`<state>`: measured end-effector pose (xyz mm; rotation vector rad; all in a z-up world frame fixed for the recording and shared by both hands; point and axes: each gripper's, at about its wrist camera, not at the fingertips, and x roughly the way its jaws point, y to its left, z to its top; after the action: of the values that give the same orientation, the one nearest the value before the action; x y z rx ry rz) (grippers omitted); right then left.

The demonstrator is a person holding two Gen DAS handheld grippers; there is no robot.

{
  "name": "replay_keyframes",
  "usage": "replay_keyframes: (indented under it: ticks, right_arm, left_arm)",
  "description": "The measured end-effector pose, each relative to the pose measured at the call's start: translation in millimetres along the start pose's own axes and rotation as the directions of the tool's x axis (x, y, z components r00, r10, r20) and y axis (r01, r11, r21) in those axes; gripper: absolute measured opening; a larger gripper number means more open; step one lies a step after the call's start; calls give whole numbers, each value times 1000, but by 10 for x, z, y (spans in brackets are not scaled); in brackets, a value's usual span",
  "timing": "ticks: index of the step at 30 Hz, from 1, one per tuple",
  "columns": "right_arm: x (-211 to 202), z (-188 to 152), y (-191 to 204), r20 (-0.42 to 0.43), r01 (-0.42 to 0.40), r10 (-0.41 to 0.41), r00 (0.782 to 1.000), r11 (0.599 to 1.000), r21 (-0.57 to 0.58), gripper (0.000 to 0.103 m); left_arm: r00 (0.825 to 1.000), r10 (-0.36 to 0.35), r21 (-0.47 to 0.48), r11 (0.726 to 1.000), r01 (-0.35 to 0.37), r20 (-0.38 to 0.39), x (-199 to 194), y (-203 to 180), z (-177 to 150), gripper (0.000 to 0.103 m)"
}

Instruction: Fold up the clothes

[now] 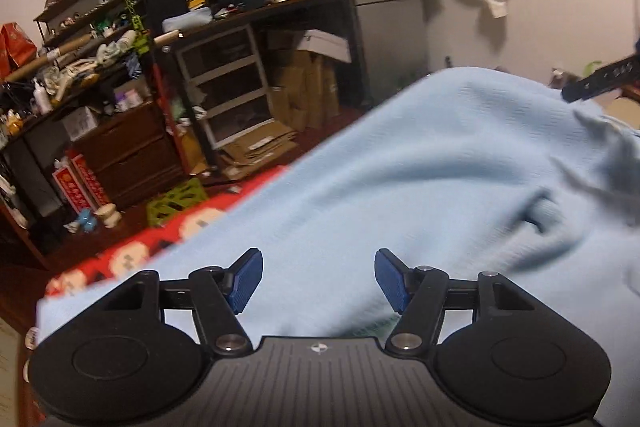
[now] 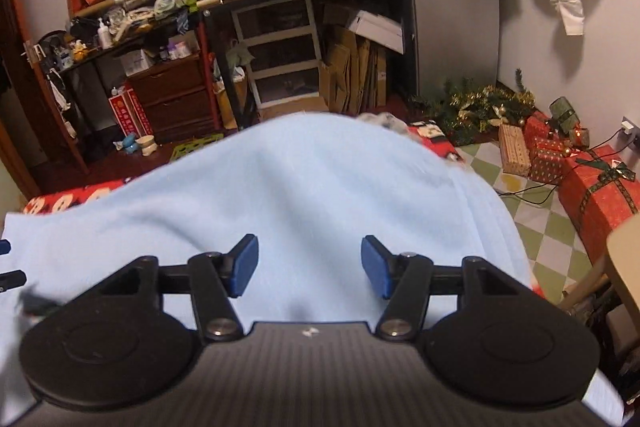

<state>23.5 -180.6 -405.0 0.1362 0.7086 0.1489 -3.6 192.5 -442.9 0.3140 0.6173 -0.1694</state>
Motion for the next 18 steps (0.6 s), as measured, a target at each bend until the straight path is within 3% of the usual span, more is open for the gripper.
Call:
replay_keyframes:
  ticks: [8,14,18]
  right_arm:
    - [188,820,447,-160,22,-24,987,1000,-16,61]
    - [291,1006,1164,-211,-57,36,977,994,-91,62]
    - [628,912,1869,-229,-125,95,969,985,-118,62]
  left_arm:
    - [988,23,-162,986,-48,-155,-132,707,320,62]
    - [966,130,-247,951,-185,-223,-402,1425,147,62]
    - [942,187,-334,901,-278,-277,-446,2106,-258,61]
